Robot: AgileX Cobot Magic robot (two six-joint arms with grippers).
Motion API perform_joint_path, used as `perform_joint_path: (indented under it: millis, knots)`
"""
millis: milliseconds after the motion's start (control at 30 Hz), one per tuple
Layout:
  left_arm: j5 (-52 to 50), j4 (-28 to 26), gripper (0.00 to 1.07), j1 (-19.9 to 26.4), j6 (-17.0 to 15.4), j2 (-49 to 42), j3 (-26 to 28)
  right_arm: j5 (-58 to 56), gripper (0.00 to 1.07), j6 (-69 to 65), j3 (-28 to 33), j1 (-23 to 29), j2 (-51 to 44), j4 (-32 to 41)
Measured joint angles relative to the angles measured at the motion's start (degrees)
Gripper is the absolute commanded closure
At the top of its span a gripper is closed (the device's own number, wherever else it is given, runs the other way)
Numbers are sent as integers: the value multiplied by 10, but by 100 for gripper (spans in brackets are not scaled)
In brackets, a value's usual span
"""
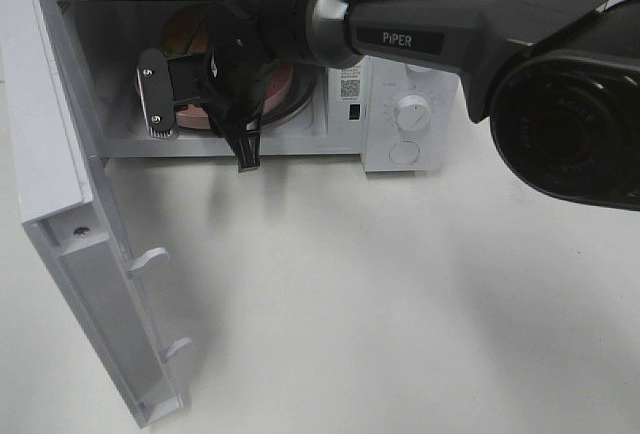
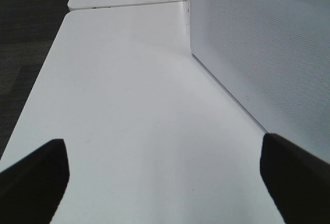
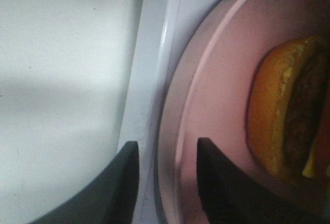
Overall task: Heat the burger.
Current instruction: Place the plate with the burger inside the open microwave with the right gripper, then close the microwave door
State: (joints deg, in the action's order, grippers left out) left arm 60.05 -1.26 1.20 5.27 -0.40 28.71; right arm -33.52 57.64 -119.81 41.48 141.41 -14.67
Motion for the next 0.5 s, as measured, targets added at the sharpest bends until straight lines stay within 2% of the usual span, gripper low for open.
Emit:
perform_joint_path:
  millis: [200,333,367,433,500]
  knots:
    - [0,0,14,0,0,0,0,-3,57,15,8,0,-10,9]
    - [0,0,14,0,0,0,0,19,46,19,47,0,-42,6]
    - [0,0,14,0,0,0,0,19,46,19,47,0,-42,6]
    - [0,0,14,0,0,0,0,41,38,19,87,0,-64,0]
    - [0,0,14,0,0,0,0,48,36,19,95,0,-68,-2]
